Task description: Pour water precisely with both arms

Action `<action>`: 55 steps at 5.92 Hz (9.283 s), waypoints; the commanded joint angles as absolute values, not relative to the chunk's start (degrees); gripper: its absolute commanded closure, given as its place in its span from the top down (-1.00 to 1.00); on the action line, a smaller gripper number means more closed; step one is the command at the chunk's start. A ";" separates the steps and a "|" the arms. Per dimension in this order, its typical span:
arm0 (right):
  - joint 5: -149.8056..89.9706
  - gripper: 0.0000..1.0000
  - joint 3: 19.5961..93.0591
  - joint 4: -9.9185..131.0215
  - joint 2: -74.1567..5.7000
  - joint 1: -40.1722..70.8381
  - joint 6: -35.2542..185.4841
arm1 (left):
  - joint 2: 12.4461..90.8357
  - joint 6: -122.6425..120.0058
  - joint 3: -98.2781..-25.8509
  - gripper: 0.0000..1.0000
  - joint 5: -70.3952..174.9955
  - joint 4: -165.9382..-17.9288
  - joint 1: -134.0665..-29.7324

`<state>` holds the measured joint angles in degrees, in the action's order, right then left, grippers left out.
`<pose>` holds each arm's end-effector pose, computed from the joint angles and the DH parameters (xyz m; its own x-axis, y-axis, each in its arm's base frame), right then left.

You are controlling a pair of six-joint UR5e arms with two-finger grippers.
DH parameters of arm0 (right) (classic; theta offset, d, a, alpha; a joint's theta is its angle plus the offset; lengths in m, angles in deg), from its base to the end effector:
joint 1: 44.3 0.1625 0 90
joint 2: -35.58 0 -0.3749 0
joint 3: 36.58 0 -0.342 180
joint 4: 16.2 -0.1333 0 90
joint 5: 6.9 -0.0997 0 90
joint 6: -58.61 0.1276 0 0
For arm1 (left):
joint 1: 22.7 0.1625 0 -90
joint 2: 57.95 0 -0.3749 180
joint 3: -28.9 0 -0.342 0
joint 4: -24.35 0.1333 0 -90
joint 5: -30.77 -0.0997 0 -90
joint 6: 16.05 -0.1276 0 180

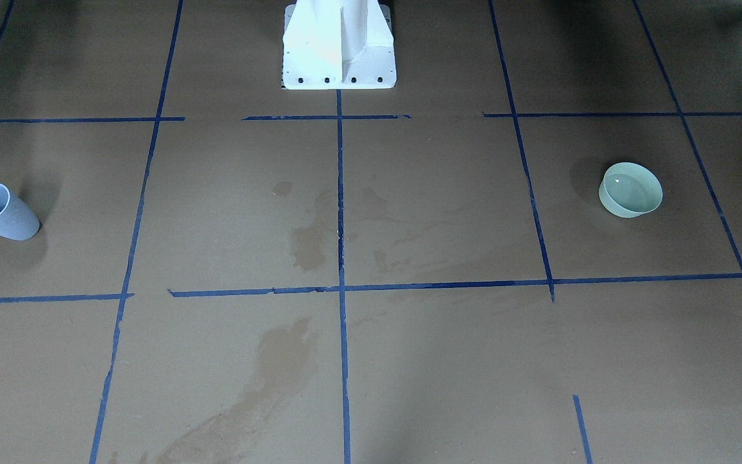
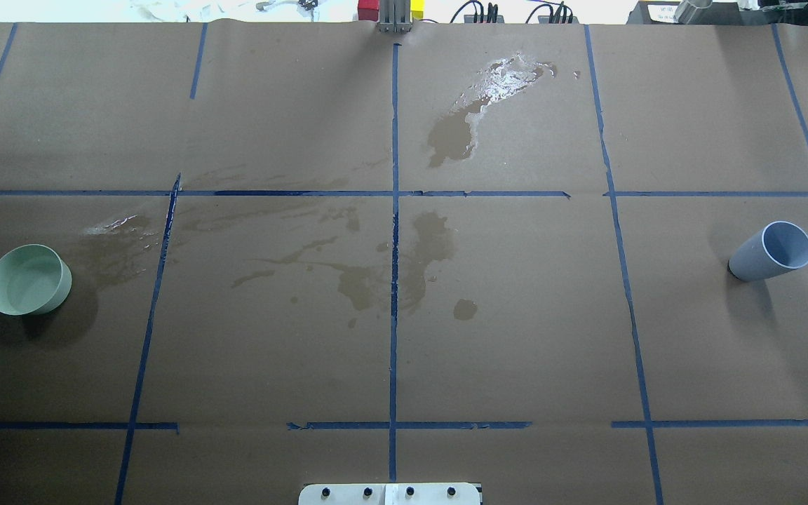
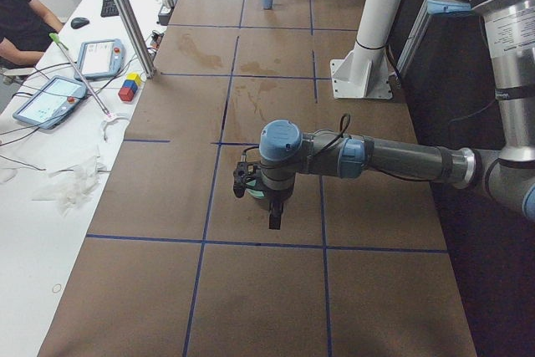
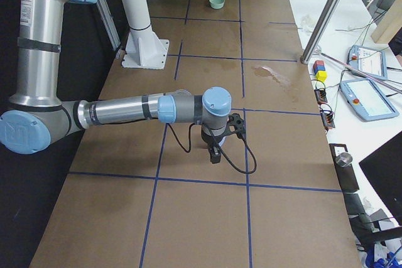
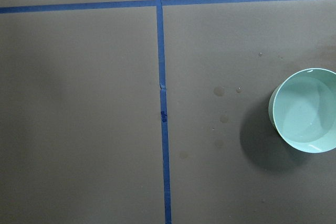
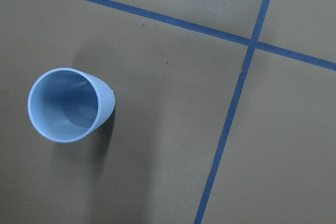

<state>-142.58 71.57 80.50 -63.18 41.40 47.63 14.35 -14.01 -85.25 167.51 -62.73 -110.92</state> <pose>0.0131 -0.3862 0.5616 0.6672 -0.2740 0.6926 0.2057 0.9615 0.1822 -0.0301 -0.3318 0.5624 0.6843 0.0306 -0.7286 -0.0066 0.9993 0.0357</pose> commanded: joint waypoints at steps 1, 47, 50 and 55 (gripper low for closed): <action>-142.60 1.00 71.53 80.48 -63.21 41.39 47.54 | 14.20 -13.94 -85.26 1.00 170.41 -63.27 -110.95; -90.01 0.98 73.81 4.81 -82.71 -1.58 117.21 | 65.54 71.40 -76.28 1.00 146.69 -79.39 -58.30; -61.92 0.99 72.42 4.81 -85.09 -20.94 128.70 | 64.04 71.40 -78.58 1.00 146.61 -78.49 -58.83; -41.61 0.98 62.84 4.37 -82.03 -32.70 138.32 | 63.86 71.40 -79.11 1.00 146.61 -78.49 -59.53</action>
